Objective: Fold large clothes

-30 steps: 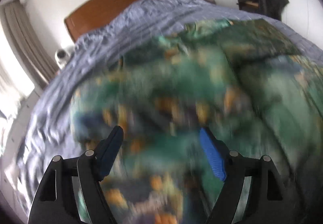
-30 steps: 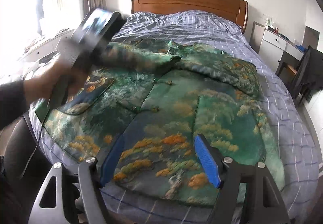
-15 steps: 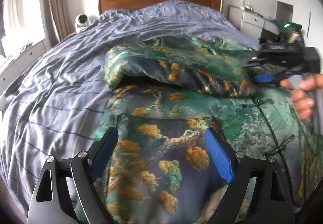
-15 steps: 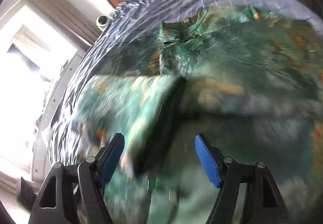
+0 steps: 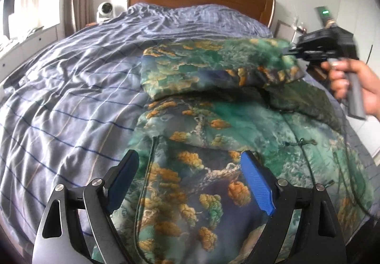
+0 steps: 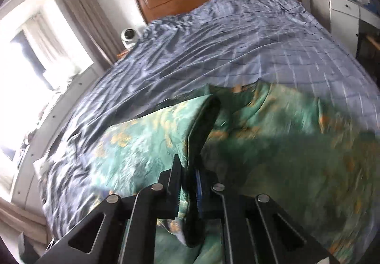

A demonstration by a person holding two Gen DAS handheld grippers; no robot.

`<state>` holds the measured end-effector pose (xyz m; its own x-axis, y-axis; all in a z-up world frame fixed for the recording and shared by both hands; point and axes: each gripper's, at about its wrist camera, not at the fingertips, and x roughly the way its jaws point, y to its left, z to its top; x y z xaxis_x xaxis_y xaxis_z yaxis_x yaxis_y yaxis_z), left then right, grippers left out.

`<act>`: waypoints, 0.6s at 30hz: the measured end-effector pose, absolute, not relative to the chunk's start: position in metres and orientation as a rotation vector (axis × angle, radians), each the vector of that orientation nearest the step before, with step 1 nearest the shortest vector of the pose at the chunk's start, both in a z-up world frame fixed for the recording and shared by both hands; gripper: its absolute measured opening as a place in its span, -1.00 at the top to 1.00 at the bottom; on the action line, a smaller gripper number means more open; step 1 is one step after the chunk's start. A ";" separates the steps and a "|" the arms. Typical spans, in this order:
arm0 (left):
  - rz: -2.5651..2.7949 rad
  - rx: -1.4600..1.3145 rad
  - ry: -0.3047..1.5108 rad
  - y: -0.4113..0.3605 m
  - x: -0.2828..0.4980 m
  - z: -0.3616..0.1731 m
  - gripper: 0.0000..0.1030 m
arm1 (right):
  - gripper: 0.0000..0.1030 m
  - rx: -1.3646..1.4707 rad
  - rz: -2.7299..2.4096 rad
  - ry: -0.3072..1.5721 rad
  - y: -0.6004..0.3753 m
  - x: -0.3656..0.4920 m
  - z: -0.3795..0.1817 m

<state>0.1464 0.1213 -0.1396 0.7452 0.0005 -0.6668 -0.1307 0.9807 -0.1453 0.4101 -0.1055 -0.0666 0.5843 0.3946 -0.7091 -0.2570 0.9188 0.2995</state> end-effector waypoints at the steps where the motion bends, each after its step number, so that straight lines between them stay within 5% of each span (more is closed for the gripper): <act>1: 0.072 -0.180 0.731 0.120 0.147 -0.140 -0.72 | 0.80 0.157 0.369 0.887 -0.106 0.425 -0.073; 10: 0.077 -0.162 0.796 0.129 0.153 -0.147 -0.72 | 0.79 0.100 0.253 1.012 -0.111 0.457 -0.156; 13: 0.060 -0.157 0.812 0.131 0.162 -0.142 -0.72 | 0.56 0.076 0.247 1.016 -0.110 0.457 -0.161; 15: 0.052 -0.142 0.817 0.135 0.175 -0.134 -0.72 | 0.10 0.044 0.266 1.024 -0.109 0.454 -0.154; 18: 0.052 -0.145 0.810 0.147 0.207 -0.117 -0.72 | 0.01 -0.099 0.246 0.941 -0.101 0.438 -0.131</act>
